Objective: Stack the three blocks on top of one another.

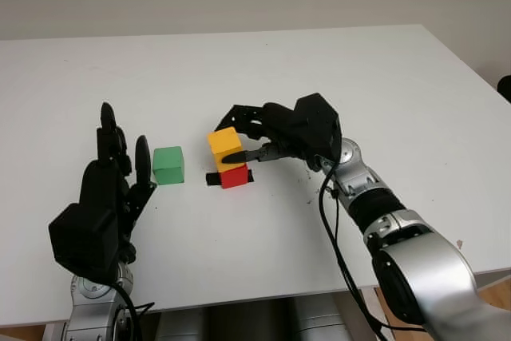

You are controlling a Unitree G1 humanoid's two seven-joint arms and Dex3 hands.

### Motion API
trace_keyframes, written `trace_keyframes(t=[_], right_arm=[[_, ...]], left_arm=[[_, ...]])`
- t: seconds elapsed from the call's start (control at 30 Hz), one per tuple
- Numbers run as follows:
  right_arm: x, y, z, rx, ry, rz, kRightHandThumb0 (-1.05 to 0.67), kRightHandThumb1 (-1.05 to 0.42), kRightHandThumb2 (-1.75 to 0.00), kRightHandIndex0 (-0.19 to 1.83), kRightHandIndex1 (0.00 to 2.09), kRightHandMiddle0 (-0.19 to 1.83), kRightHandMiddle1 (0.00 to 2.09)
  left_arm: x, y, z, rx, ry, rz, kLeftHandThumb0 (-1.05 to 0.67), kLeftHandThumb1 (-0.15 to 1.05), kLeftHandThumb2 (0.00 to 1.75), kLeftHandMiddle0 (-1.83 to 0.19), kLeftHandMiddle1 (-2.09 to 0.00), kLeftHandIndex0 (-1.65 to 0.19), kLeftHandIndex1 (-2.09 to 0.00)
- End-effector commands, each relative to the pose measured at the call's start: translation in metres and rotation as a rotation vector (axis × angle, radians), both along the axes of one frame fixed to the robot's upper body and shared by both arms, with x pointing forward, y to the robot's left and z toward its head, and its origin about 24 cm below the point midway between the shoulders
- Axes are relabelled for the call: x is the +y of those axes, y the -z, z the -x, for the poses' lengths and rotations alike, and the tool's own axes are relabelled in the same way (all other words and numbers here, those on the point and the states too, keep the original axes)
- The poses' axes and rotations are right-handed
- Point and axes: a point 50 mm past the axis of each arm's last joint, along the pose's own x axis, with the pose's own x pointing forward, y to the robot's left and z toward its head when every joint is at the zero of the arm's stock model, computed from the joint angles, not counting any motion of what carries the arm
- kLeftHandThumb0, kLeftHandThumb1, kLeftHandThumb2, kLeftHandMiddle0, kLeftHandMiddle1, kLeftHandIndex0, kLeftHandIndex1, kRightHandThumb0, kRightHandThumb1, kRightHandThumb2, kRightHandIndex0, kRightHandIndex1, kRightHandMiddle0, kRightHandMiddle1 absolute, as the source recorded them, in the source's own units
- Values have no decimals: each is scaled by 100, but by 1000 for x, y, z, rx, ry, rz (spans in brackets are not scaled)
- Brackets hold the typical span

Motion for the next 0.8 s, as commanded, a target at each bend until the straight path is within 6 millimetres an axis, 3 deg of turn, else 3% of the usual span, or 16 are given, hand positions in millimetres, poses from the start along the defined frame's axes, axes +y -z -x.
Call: trace_keyframes(t=[0.0,0.27,0.33,0.4,0.53,0.77], right_arm=[[0,-7,-3,-21,-3,7,-56,-90,-5,24,6,47,151],[0,-7,-3,-13,-21,37,-57,-90,-5,23,5,42,150],[-1,-7,-4,9,-33,48,-61,-90,-5,18,3,30,140],[-1,-7,-5,35,-39,51,-64,-88,-5,9,3,21,117],[-2,-9,-5,44,-39,49,-68,-86,-5,2,4,17,77],[-3,-12,-5,32,-56,57,-73,-87,-6,-7,2,5,61]], left_arm=[[1,-4,1,-23,0,-6,-66,105,63,14,-5,15,-5],[1,-4,1,-20,0,-6,-67,105,63,13,-5,15,-5],[1,-4,1,-24,2,-4,-66,105,63,14,-5,15,-5],[1,-4,1,-20,0,-3,-67,105,63,14,-5,15,-5],[1,-4,1,-16,1,-1,-67,105,63,14,-5,15,-5],[3,-3,2,-10,-4,-5,-66,105,64,13,-6,14,-6]])
